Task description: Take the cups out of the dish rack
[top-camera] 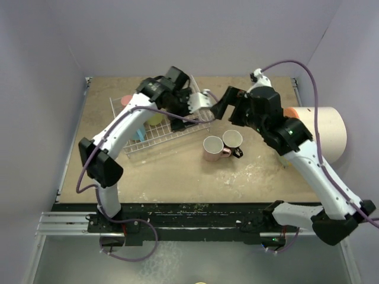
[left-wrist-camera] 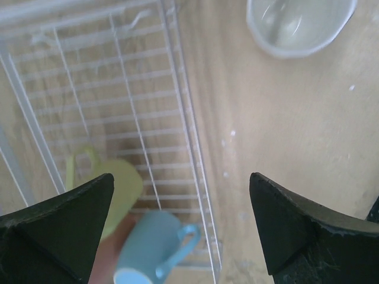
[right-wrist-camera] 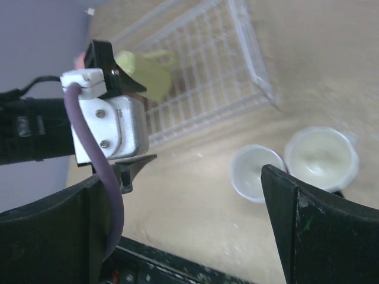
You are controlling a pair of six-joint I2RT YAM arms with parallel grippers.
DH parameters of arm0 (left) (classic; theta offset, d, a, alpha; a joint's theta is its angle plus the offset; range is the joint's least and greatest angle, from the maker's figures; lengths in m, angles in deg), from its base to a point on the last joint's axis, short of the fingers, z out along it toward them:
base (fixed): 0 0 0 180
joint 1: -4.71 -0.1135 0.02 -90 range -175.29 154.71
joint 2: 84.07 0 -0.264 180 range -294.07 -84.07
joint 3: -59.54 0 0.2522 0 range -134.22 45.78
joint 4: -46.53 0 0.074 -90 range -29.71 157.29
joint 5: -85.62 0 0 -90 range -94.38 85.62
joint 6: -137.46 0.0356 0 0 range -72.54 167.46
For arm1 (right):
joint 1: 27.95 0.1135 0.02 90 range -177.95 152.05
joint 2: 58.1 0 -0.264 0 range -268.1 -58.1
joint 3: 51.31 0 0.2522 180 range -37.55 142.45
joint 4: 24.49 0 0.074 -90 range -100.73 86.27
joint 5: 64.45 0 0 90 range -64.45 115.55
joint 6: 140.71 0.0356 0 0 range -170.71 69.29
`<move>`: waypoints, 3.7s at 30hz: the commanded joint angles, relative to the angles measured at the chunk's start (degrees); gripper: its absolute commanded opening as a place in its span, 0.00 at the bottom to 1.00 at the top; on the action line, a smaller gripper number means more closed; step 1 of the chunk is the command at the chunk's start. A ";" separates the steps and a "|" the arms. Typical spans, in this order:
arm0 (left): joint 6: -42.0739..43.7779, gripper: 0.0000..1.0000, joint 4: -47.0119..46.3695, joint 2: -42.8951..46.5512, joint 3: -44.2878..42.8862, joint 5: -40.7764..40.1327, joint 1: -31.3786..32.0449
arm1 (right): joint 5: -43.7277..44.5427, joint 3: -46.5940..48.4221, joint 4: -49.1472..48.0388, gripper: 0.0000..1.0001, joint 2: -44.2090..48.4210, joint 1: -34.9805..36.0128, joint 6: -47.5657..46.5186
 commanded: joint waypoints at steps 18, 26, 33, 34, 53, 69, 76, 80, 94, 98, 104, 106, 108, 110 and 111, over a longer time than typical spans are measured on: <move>3.95 0.99 -7.11 28.11 24.96 14.42 -54.89 | 6.64 36.49 -7.43 0.92 -53.42 21.42 -17.34; 4.77 0.99 -8.41 30.40 32.36 21.30 -65.03 | -3.26 30.25 -11.68 0.90 -51.92 19.53 -13.06; 12.25 0.99 -11.61 35.31 41.04 21.86 -64.89 | -16.17 30.98 -15.29 0.94 -45.25 13.58 -12.62; 12.97 0.99 -11.57 35.45 41.16 22.02 -64.65 | -18.61 31.53 -15.67 0.95 -44.60 12.95 -12.11; 11.42 0.99 -18.02 37.98 48.43 3.58 -50.53 | -41.01 28.01 -28.36 1.00 -36.89 4.98 -2.92; -20.66 0.99 -26.12 35.76 28.46 42.69 -73.01 | -5.60 35.09 -14.58 0.92 -51.44 17.51 -17.35; -21.33 0.99 -26.95 36.22 31.22 42.84 -73.06 | 5.01 41.88 -11.42 0.89 -60.70 22.53 -22.30; -20.51 0.99 -25.13 33.45 30.96 42.37 -73.06 | 7.53 44.47 -10.91 0.87 -64.93 23.56 -23.94; -18.34 0.99 -25.19 33.41 33.79 38.93 -72.97 | 7.52 53.41 -13.20 0.75 -74.50 25.81 -25.88; -19.13 0.99 -25.84 33.37 33.84 39.31 -72.97 | 6.60 52.86 -14.08 0.73 -74.76 26.06 -24.99; -19.67 0.99 -25.70 33.53 34.12 40.55 -72.93 | 6.93 47.88 -17.59 0.75 -71.63 26.68 -23.31; -19.63 0.99 -25.61 33.60 34.23 40.48 -72.97 | 7.52 49.51 -17.05 0.76 -72.30 26.62 -22.82; -19.23 0.99 -25.07 33.62 34.16 40.39 -72.97 | 7.93 52.51 -14.10 0.76 -74.26 26.60 -22.20; -18.63 0.99 -24.41 33.68 34.10 40.19 -72.97 | 8.12 55.28 -12.38 0.74 -76.18 26.50 -21.11; -18.47 0.99 -24.19 33.80 33.95 39.98 -72.97 | 8.43 55.75 -12.28 0.73 -76.81 26.39 -20.66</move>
